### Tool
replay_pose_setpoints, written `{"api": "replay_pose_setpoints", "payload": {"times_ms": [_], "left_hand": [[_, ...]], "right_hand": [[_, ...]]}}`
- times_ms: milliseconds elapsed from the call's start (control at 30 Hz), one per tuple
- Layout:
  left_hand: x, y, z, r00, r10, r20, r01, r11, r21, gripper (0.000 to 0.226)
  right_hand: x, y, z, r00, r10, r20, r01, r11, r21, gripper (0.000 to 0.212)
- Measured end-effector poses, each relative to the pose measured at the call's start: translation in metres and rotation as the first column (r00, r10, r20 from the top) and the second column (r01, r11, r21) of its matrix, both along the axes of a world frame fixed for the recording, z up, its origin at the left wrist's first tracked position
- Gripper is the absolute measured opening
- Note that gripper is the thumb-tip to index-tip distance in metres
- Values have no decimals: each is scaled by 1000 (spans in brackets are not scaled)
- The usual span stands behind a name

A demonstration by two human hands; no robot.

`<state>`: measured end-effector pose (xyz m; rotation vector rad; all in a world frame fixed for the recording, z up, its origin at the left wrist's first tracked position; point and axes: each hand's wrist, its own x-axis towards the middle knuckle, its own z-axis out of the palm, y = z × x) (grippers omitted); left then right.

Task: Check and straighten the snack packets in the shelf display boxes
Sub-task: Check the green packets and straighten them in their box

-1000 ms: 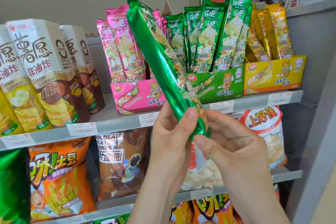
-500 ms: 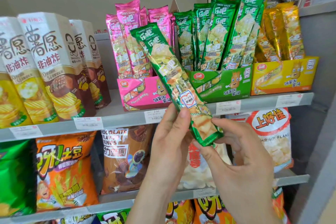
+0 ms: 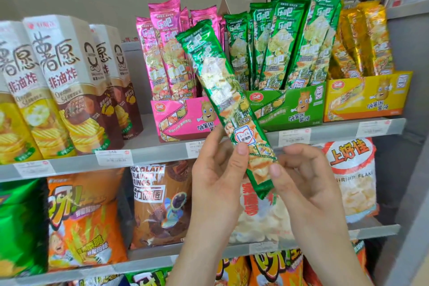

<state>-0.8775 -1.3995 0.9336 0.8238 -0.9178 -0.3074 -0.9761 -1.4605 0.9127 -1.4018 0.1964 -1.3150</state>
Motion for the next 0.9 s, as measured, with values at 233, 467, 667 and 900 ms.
{"api": "replay_pose_setpoints", "payload": {"times_ms": [233,467,667,900], "left_hand": [[11,5,10,993,83,78,-86,996,33,37],[18,10,22,980,157,120,-161,987,20,35],[24,6,19,990,138,-8,-137,990,41,63],[47,20,61,946,260,195,-248,965,-85,26]], "right_hand": [[-5,-9,-4,983,161,-87,-155,985,69,32],[-9,-19,-4,946,266,-186,-263,964,38,34],[-8,-26,-4,943,293,-157,-290,956,42,57],[-23,-50,14,983,170,-68,-165,983,77,22]]}}
